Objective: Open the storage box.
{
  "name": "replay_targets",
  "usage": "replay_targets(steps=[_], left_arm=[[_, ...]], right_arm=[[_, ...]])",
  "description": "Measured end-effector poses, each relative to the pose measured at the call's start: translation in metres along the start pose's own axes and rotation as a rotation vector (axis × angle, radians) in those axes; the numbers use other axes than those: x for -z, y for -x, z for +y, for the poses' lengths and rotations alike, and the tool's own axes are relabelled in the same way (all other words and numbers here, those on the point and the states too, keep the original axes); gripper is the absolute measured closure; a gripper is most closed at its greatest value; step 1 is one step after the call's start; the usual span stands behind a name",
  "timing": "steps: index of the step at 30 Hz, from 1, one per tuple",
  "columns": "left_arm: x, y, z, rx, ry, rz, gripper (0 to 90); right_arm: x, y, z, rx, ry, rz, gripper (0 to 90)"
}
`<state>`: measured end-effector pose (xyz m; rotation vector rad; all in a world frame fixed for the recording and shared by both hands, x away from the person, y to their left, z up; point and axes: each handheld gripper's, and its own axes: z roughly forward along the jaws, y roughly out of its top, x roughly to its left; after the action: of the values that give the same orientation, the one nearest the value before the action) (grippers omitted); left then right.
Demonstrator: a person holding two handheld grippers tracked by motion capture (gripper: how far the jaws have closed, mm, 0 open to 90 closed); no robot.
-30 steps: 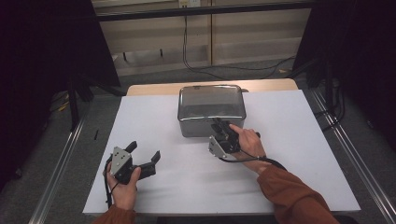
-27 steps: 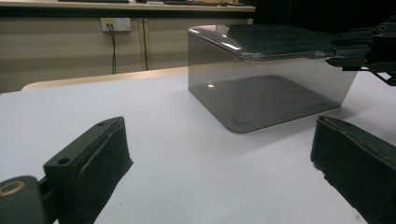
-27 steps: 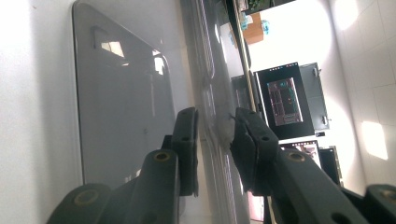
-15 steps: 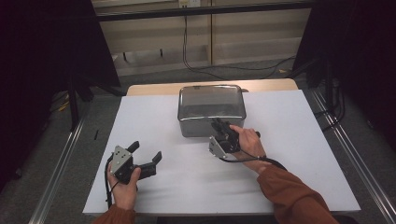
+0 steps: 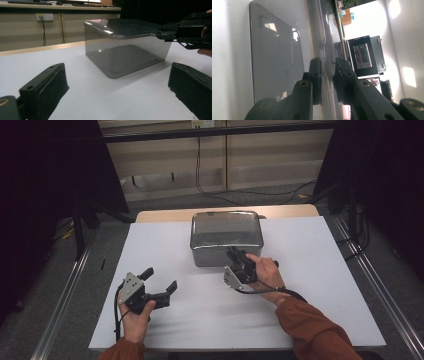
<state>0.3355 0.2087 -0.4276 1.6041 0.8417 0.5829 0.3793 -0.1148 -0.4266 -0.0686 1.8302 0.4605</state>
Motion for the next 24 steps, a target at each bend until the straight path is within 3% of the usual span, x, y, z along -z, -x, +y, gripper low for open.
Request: replay_targets(steps=[6,8,14,19,21,24], left_arm=[[-0.007,0.001,0.002,-0.014,-0.018,-0.006,1.4],[-0.010,0.002,0.002,-0.047,-0.028,0.003,1.7],[-0.019,0.005,0.003,-0.047,-0.052,-0.021,1.3],[-0.031,0.006,0.003,-0.062,-0.065,-0.018,1.7],[-0.035,0.007,0.004,-0.058,-0.061,-0.018,1.7],[-0.040,0.007,0.009,-0.085,-0.043,-0.018,1.7]], right_arm=[[0.001,0.000,0.000,0.008,0.001,-0.012,76.6],[0.001,0.000,0.001,0.013,0.004,-0.018,76.8],[0.001,0.002,0.001,0.018,0.007,-0.019,77.2],[0.001,0.005,0.003,0.022,0.005,-0.027,78.0],[0.001,0.007,0.002,0.009,0.007,-0.027,78.0],[0.001,0.011,0.002,0.002,0.017,-0.030,78.1]])
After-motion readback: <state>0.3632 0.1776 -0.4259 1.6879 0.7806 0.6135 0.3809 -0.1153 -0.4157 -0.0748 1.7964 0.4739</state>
